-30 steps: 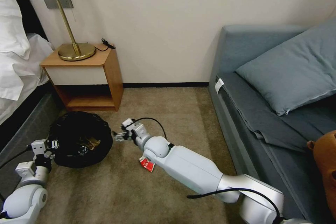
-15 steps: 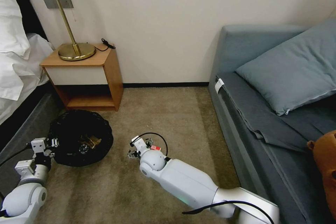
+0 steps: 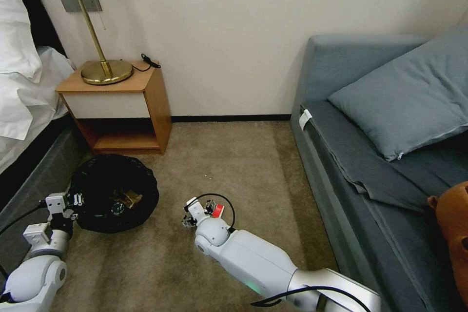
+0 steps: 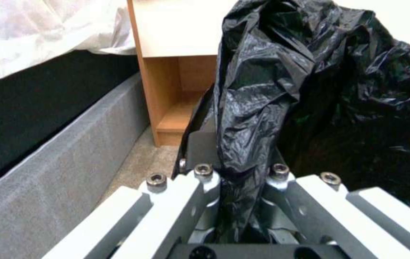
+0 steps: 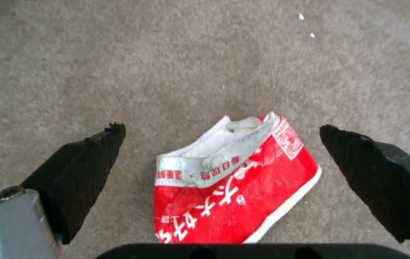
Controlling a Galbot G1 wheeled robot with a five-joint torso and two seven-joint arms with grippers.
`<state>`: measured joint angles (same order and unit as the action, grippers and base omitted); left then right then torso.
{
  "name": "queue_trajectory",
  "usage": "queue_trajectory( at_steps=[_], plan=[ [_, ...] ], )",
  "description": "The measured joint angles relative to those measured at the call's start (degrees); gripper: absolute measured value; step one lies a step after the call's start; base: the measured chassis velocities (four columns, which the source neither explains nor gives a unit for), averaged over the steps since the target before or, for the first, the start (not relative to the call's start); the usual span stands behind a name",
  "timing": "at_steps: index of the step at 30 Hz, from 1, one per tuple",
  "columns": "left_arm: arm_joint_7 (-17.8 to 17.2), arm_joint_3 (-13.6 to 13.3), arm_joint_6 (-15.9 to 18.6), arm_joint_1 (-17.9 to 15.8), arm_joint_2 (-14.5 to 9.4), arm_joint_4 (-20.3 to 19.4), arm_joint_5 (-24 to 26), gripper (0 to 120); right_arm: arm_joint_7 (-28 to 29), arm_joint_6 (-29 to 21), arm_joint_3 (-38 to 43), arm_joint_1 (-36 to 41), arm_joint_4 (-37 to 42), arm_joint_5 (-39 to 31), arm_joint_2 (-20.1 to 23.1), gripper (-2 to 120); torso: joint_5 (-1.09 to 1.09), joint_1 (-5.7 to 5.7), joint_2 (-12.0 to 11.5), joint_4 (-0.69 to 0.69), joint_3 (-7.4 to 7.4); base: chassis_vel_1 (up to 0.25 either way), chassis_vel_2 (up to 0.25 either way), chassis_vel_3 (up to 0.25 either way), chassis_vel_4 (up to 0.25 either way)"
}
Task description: Pick up the trash bin, then pick up the garbage on the floor and place it into the trash bin.
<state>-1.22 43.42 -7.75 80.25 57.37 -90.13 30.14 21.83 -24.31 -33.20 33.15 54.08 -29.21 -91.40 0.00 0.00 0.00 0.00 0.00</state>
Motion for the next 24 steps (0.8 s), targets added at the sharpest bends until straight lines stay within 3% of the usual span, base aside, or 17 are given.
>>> queue_trajectory(
  at_steps=[5,11,24],
  plan=[
    [0.0,-0.41,0.0,-0.08,0.52,-0.12,-0.36,4,-5.65,4.26,3.61,0.96,-6.58,3.74,-0.8,100,0.0,0.0,0.0,-0.01,0.0,0.0,0.0,0.0,0.0],
    [-0.02,-0.65,0.05,-0.06,0.72,-0.54,-0.63,4,-7.86,6.13,5.66,1.9,-10.38,6.66,-0.8,100,0.0,0.0,0.0,0.0,0.0,0.0,0.0,0.0,0.0],
    [0.01,-0.64,0.01,-0.1,0.68,-0.08,-0.55,4,-9.85,7.5,5.18,1.99,-9.86,6.85,-0.8,97,0.01,0.0,0.0,-0.01,0.0,0.0,0.0,0.0,0.0]
  ],
)
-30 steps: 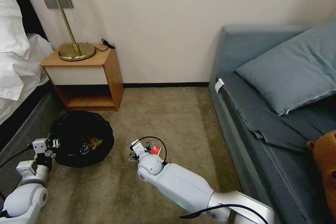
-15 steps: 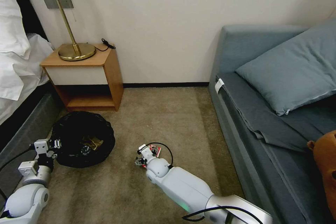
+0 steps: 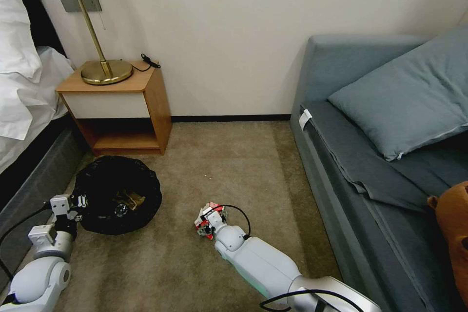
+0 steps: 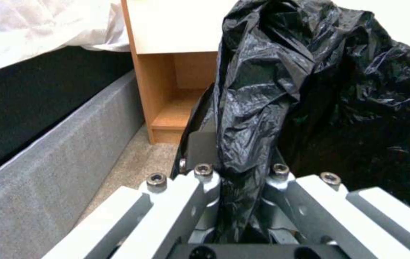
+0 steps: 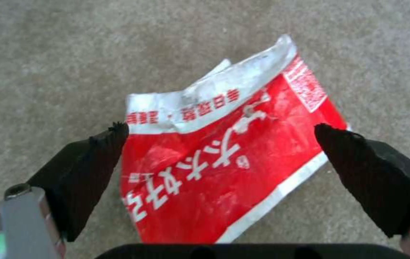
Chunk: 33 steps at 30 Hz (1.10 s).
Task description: Pick up the trash bin, then pick up the garbage on the floor and place it into the trash bin.
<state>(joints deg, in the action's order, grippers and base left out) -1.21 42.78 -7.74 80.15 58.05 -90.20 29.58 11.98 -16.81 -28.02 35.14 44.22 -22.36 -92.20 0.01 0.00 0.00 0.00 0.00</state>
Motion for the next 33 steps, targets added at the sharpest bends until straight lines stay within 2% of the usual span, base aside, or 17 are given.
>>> queue_trajectory(
  at_steps=[6,13,25,33],
  plan=[
    [0.04,-0.01,0.0,0.01,0.0,-0.08,0.03,4,-0.08,0.24,-1.13,0.0,1.59,-0.91,0.02,96,0.0,0.0,0.0,0.0,0.0,0.0,0.0,0.0,0.0],
    [0.03,-0.05,0.0,0.01,0.22,-0.08,-0.02,4,-0.23,1.28,-1.57,-0.19,1.62,-1.16,0.05,88,-0.01,0.0,0.0,0.0,0.0,0.0,0.0,0.0,0.0],
    [0.05,-0.15,-0.01,0.16,0.4,-0.44,-0.25,4,-2.97,5.44,-1.34,-1.74,-4.55,-0.73,0.06,85,-0.01,0.0,0.0,0.0,0.0,0.0,0.0,0.0,0.0],
    [0.05,-0.12,-0.01,0.1,0.06,-0.78,0.08,4,-6.0,6.11,-1.45,-1.7,-5.39,-0.44,0.06,84,0.0,0.0,0.0,0.0,0.0,0.0,0.0,0.0,0.0]
  ],
)
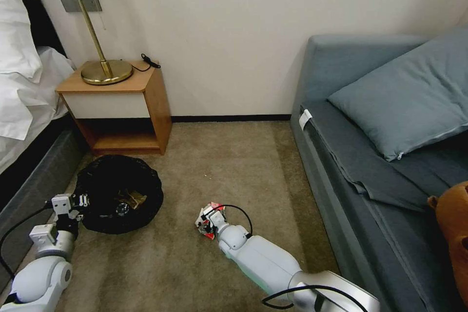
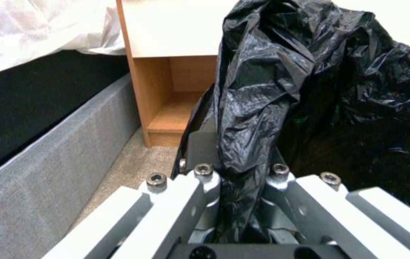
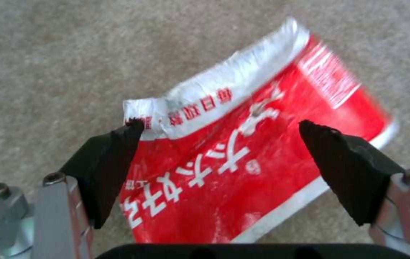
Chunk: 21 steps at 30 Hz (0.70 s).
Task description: Pick up the trash bin, then pick up the garbage on the floor and place it into the trash bin.
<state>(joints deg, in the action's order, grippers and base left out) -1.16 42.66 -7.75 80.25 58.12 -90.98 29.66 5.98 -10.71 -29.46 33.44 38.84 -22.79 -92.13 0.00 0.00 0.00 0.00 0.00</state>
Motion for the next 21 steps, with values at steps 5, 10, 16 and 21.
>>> queue_trajectory(
  at_steps=[5,10,16,21],
  plan=[
    [0.03,0.0,0.0,-0.08,-0.02,0.08,0.03,4,-1.49,0.08,0.24,0.02,-0.46,-0.02,0.0,68,0.0,0.0,0.0,0.0,0.0,0.0,0.0,0.0,0.0],
    [0.05,-0.11,0.0,-0.24,0.14,0.02,0.07,4,-3.02,0.42,0.47,0.01,-1.2,0.09,0.0,48,0.0,0.0,0.0,0.0,0.0,0.0,0.0,0.0,0.0],
    [0.23,-0.08,-0.14,0.17,0.36,-0.1,0.09,4,-4.4,1.01,1.05,-0.16,-2.23,0.52,0.0,29,0.0,0.0,0.0,0.0,0.0,0.0,0.0,0.0,0.0],
    [0.33,0.19,-0.37,0.49,0.43,-0.05,0.09,4,-4.6,1.2,1.28,-0.15,-2.25,0.59,0.0,7,-0.01,0.0,0.0,0.0,0.0,0.0,0.0,0.0,0.0]
  ],
)
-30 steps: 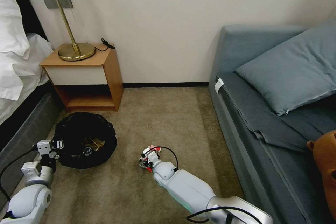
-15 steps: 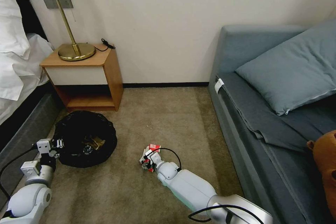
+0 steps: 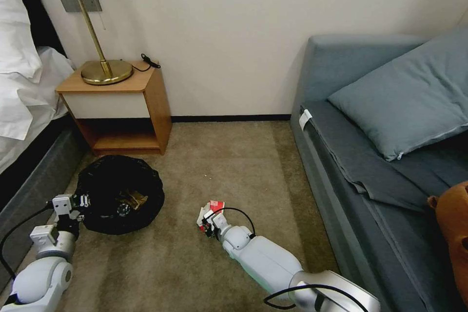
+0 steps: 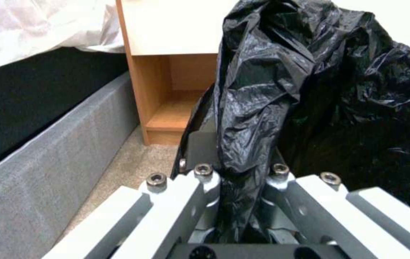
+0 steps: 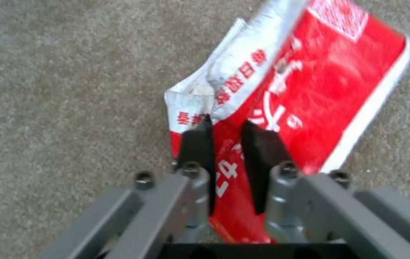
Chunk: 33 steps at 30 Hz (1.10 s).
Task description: Pick up the trash bin, then pick up the garbage on the floor and place it into the trash bin.
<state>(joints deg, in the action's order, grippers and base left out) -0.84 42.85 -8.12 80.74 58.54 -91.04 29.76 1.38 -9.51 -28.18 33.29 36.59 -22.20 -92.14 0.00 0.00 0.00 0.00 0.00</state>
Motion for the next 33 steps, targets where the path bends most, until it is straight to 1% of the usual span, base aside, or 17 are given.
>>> queue_trajectory(
  at_steps=[1,2,3,20,25,33],
  plan=[
    [0.0,0.0,0.0,0.0,0.0,0.0,0.0,4,0.0,0.0,0.0,0.0,0.0,0.0,0.0,7,0.0,0.0,0.0,0.0,0.0,0.0,0.0,0.0,0.0],
    [0.0,0.01,0.0,0.05,0.05,-0.03,0.0,4,0.0,0.05,0.0,0.06,0.07,0.01,0.0,2,0.0,0.0,0.0,0.0,0.0,0.0,0.0,0.0,0.0],
    [0.01,0.02,0.0,0.11,0.12,-0.08,0.0,4,-0.02,0.11,-0.01,0.16,0.16,0.06,0.0,0,0.0,0.0,0.0,0.0,0.0,0.0,0.0,0.0,0.0],
    [0.18,0.22,-0.2,0.61,0.15,-0.55,-0.05,4,-0.3,0.43,0.58,0.53,2.35,0.12,0.01,0,0.0,0.0,0.0,0.0,0.0,0.0,0.0,0.0,0.0],
    [0.19,0.31,-0.21,0.57,-0.05,-0.55,-0.03,4,-0.21,0.31,0.83,0.81,5.34,-0.12,0.0,0,0.0,0.0,0.0,0.0,0.0,0.0,0.0,0.0,0.0],
    [0.25,1.31,-0.55,0.5,-0.81,0.39,0.65,4,0.09,-0.22,1.81,0.67,9.75,-0.75,0.0,0,0.0,0.0,0.0,-0.01,0.0,0.0,0.0,0.0,0.0]
  ],
)
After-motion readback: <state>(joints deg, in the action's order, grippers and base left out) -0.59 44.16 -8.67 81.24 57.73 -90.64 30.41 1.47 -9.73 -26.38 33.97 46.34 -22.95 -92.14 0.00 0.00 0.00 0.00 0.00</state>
